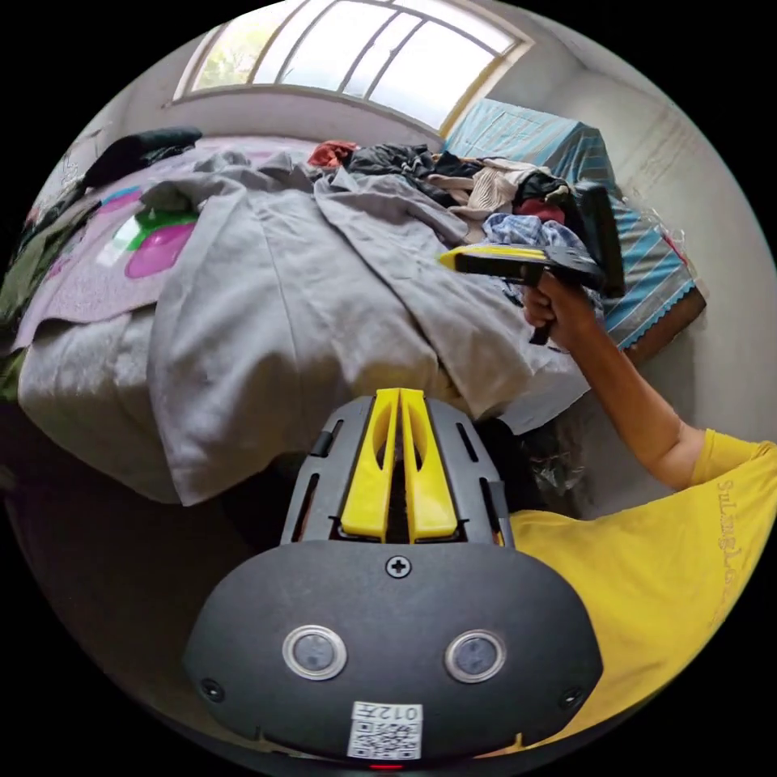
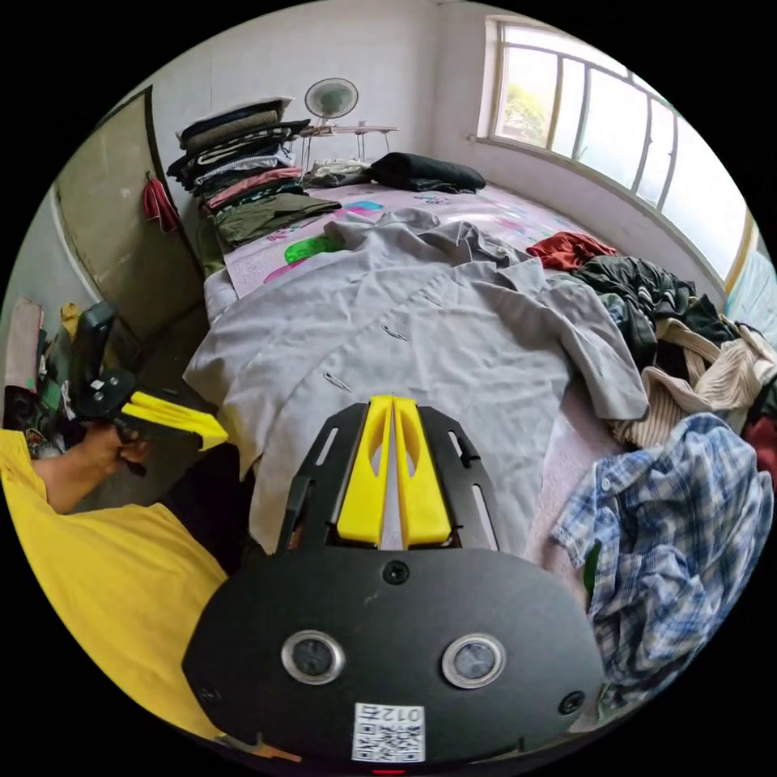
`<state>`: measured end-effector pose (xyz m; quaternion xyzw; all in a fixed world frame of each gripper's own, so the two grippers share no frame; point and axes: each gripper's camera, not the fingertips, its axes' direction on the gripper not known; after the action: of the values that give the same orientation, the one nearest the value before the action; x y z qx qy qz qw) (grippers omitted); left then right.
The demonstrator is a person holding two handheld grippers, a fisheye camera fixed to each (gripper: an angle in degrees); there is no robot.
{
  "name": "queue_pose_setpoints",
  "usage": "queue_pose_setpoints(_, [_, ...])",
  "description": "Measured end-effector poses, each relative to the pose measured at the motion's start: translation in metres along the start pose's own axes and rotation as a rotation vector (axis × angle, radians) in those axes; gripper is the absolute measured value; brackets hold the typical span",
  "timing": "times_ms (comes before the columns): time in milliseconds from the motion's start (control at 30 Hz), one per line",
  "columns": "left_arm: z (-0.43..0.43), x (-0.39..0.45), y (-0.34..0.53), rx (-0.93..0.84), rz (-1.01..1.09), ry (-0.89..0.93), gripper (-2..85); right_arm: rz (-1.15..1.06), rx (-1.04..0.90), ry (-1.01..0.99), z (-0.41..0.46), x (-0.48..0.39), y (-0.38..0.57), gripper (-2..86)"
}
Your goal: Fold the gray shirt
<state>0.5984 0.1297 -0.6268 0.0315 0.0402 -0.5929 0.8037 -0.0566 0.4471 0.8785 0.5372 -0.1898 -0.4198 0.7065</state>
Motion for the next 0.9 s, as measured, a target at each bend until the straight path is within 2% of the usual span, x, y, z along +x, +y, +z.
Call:
queue_pose_setpoints(133, [-0.006,0.025,-0.027,0.049,0.116,-0.132,0.3,0.006,-0.165,0.032,0.047,-0.007,-0.027,0.0])
queue_pose_setpoints(267, [0.008,0.028,-0.062,0.016,0.148,-0.25,0.3,0.023,-0.126,0.037,0.051,-0.014,-0.028,0.1])
queue_pose_setpoints(367, [0.032,0.025,-0.071,-0.12,0.147,-0.207,0.4,0.017,-0.072,0.077,0.054,-0.025,-0.021,0.2])
queue_pose_setpoints(500, [0.032,0.042,-0.05,-0.058,0.172,-0.277,0.4,-0.01,-0.075,0.152,0.061,-0.037,-0.024,0.1])
queue_pose_setpoints(600, [0.031,0.049,-0.038,-0.03,0.179,-0.307,0.4,0.079,-0.087,0.134,0.067,-0.029,-0.035,0.1])
queue_pose_setpoints(800, [0.021,0.045,-0.041,-0.042,0.152,-0.231,0.5,0.136,-0.116,0.014,0.056,-0.011,-0.033,0.4])
queue_pose_setpoints(900, [0.012,0.051,-0.044,-0.007,0.176,-0.205,0.4,0.158,-0.038,-0.015,0.021,0.0,-0.003,0.5])
